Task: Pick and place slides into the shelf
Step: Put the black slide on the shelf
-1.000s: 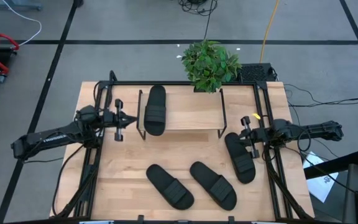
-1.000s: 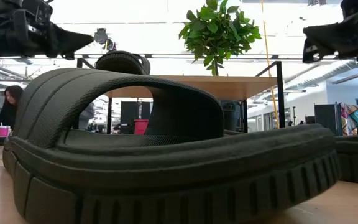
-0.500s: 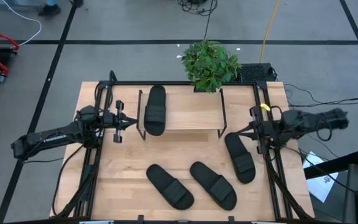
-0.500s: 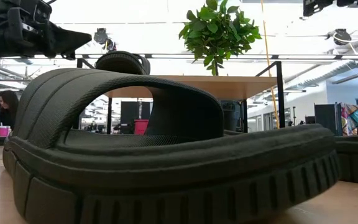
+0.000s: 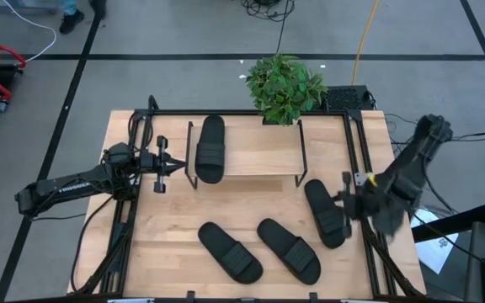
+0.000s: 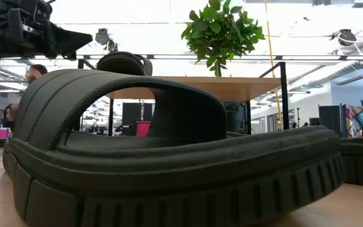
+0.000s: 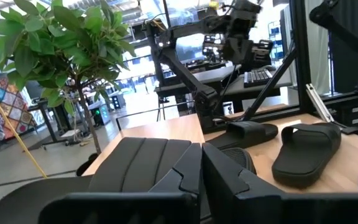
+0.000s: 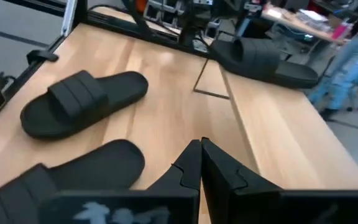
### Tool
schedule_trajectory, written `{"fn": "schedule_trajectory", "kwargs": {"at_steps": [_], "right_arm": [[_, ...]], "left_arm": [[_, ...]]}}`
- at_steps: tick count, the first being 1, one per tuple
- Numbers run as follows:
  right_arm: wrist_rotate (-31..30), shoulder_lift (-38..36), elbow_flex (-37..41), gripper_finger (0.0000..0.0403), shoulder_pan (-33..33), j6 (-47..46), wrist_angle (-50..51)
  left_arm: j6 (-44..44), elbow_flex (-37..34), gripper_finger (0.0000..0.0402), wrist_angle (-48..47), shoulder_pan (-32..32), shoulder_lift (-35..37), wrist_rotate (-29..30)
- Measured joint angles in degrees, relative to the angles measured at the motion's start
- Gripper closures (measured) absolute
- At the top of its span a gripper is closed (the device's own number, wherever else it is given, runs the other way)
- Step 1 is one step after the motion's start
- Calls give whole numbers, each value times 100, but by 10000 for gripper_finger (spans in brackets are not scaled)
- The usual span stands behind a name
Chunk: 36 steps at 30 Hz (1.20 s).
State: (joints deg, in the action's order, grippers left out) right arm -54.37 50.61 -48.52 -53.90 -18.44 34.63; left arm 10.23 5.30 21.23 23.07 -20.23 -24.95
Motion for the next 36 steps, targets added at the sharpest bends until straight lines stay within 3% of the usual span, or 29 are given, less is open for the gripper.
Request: {"fn": "schedule_trajectory", "kwargs": {"at_steps": [6, 11, 14, 19, 21, 25, 31, 36], "right_arm": [[-735, 746, -165, 403, -1217, -1234, 246], [-901, 1164, -167, 403, -1606, -2552, 835], [-510, 1509, -167, 403, -1621, -3725, 1605], [1063, 2316, -167, 403, -1492, -5228, 2517], [1304, 2566, -165, 403, -1484, -5691, 2714], [1386, 2836, -165, 403, -1483, -5948, 2630], [1629, 3378, -235, 403, -1483, -5998, 2612], [1546, 4029, -873, 403, -1482, -6013, 3367]], "left_arm": [[-40, 0, 393, -2, -1, 0, 0], [-43, 0, 396, -2, -1, 0, 0], [-133, 0, 386, -2, 0, 0, 0], [-293, 0, 384, -1, 0, 0, 0], [-303, 0, 390, -2, -2, 0, 0], [-328, 0, 400, -2, -2, 0, 0], [-344, 0, 383, -9, -2, 0, 0], [-344, 0, 386, -65, -2, 0, 0]]}}
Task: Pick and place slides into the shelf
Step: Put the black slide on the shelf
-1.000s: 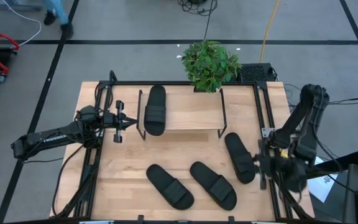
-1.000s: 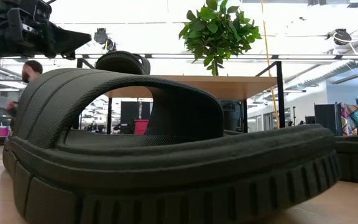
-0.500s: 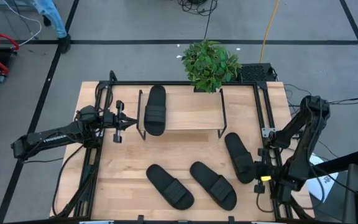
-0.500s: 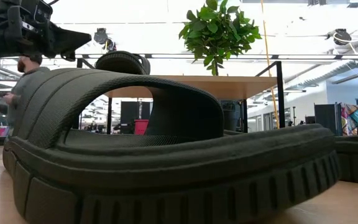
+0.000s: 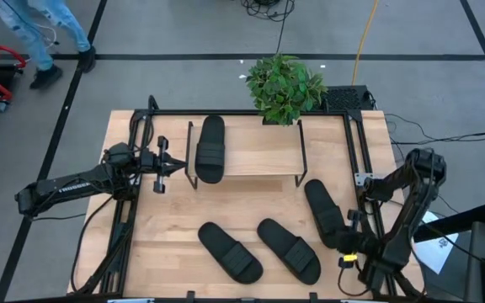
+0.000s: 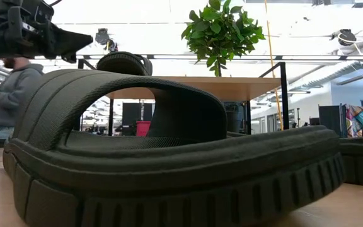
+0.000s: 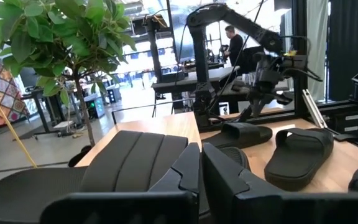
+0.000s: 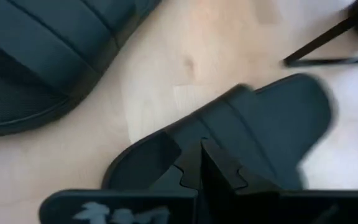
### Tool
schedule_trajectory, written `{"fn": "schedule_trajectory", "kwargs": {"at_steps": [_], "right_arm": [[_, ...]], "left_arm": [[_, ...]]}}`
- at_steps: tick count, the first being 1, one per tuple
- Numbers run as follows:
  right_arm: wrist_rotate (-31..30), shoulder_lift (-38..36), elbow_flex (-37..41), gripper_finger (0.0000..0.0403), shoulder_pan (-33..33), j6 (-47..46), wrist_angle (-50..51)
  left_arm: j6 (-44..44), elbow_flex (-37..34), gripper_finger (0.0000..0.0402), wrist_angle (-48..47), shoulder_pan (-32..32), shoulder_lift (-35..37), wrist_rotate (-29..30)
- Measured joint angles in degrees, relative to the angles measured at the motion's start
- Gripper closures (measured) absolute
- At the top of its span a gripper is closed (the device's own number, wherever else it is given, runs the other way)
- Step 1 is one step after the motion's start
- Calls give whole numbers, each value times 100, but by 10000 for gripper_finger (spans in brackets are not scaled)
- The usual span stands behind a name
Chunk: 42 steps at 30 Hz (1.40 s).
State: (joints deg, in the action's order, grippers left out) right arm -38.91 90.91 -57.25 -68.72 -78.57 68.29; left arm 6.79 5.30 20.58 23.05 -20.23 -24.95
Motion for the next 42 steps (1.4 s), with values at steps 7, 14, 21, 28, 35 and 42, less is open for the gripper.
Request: {"fn": "schedule_trajectory", "kwargs": {"at_steps": [7, 14, 21, 28, 35, 42], "right_arm": [[235, 1382, -1451, 403, 150, -176, 2101], [1304, 1966, -1424, 403, 302, -779, 2170], [1022, 1960, -1424, 403, 198, -1252, 2170], [878, 1581, -1421, 403, 189, -2760, 2041], [737, 1044, -1421, 403, 110, -4520, 890], [601, 1015, -1179, 403, 280, -4649, 91]], "left_arm": [[42, 0, 397, -187, 0, 0, 2], [143, 0, 377, -240, 0, 0, 61], [165, 0, 376, -251, 0, 0, 94], [120, 0, 376, -262, 0, 0, 92], [-13, 0, 376, -340, 0, 0, 92], [-25, 0, 376, -441, 0, 0, 90]]}}
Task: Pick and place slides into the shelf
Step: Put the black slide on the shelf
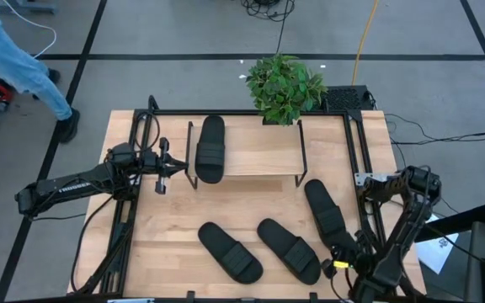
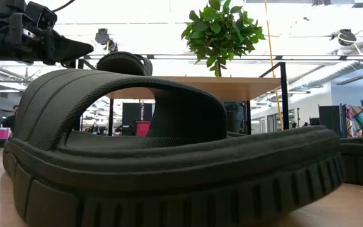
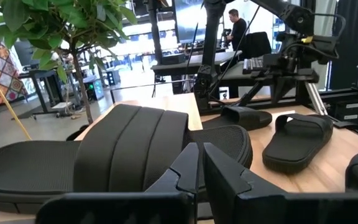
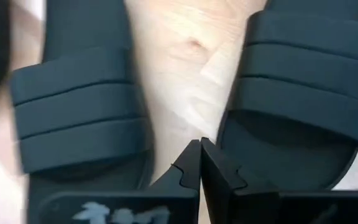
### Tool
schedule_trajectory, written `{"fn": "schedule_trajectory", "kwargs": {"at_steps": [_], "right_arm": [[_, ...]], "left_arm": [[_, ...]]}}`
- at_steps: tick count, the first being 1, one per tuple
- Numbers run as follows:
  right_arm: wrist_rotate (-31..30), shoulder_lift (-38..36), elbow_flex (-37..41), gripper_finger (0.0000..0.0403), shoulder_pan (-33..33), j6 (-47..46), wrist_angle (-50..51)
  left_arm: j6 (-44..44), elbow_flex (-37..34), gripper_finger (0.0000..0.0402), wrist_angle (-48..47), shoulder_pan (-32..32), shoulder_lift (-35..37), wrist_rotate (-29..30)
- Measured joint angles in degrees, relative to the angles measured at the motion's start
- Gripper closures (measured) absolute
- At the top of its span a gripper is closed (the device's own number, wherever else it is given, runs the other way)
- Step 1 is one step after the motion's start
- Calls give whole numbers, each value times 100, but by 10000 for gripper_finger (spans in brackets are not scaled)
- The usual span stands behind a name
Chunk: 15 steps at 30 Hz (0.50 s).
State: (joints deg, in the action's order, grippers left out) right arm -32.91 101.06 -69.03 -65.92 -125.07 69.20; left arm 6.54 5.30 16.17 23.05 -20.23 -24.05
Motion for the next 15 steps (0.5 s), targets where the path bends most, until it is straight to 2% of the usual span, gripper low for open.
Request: {"fn": "schedule_trajectory", "kwargs": {"at_steps": [9, 15], "right_arm": [[111, 0, 378, 403, 176, 261, 376], [-19, -372, 343, 403, 262, 1334, 1219]], "left_arm": [[382, 0, 376, -7, 0, 0, 0], [436, 0, 376, -7, 2, 0, 0]]}}
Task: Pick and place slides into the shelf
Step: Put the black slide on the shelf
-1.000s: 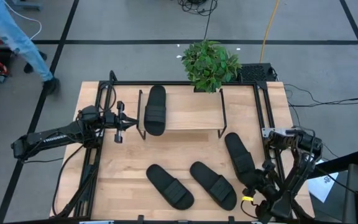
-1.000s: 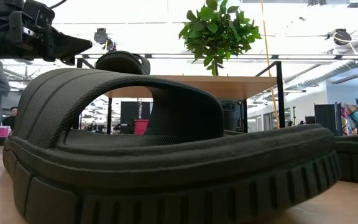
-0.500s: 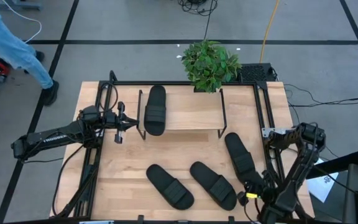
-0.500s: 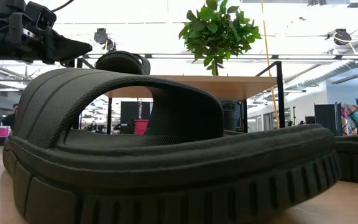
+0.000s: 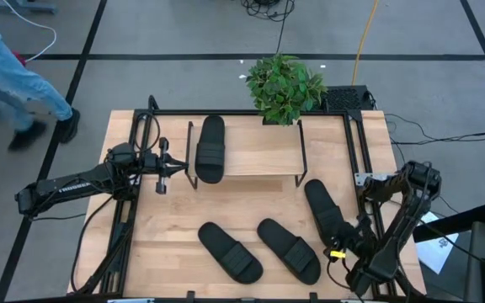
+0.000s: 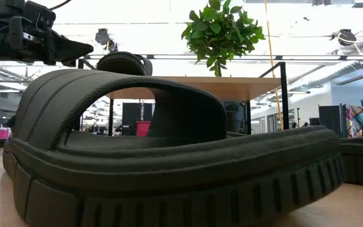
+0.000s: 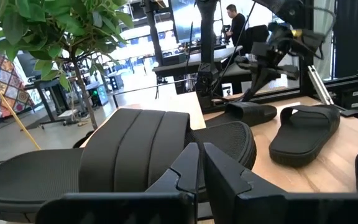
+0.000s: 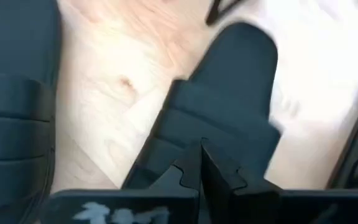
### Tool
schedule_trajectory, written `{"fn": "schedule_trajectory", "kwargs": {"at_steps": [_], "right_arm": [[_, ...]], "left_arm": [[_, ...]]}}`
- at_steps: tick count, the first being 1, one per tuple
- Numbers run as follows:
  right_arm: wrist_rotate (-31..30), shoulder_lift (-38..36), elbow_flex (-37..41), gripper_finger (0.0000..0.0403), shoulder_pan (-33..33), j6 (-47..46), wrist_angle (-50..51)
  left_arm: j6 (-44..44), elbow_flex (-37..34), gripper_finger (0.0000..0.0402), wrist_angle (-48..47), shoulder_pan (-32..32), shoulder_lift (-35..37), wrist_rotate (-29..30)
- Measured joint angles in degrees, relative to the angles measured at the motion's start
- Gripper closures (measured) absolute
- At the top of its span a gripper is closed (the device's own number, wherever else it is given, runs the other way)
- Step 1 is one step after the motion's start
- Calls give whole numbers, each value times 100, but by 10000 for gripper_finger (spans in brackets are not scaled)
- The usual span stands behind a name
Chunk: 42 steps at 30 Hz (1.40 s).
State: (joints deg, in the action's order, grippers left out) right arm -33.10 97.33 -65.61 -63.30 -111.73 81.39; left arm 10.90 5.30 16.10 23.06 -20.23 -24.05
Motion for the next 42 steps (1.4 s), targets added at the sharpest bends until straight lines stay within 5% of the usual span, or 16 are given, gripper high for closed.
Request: {"fn": "schedule_trajectory", "kwargs": {"at_steps": [8, 17, 25, 33, 42], "right_arm": [[556, -1498, -3, 403, 1110, 2186, 280], [2172, -3258, -2, 403, 2717, 5675, -375], [2810, -3771, 279, 397, 3757, 7797, -1111], [4288, -3697, 974, 304, 4817, 8562, -1366], [4698, -3702, 1257, 197, 5553, 9742, -1766]], "left_arm": [[-4, 0, 376, -6, -1, 0, 0], [214, 2, 376, -415, -1, 0, 0], [387, 7, 376, -492, -2, 5, -7], [398, 10, 376, -528, -2, 5, -7], [396, 11, 376, -560, 1, 5, -123]]}}
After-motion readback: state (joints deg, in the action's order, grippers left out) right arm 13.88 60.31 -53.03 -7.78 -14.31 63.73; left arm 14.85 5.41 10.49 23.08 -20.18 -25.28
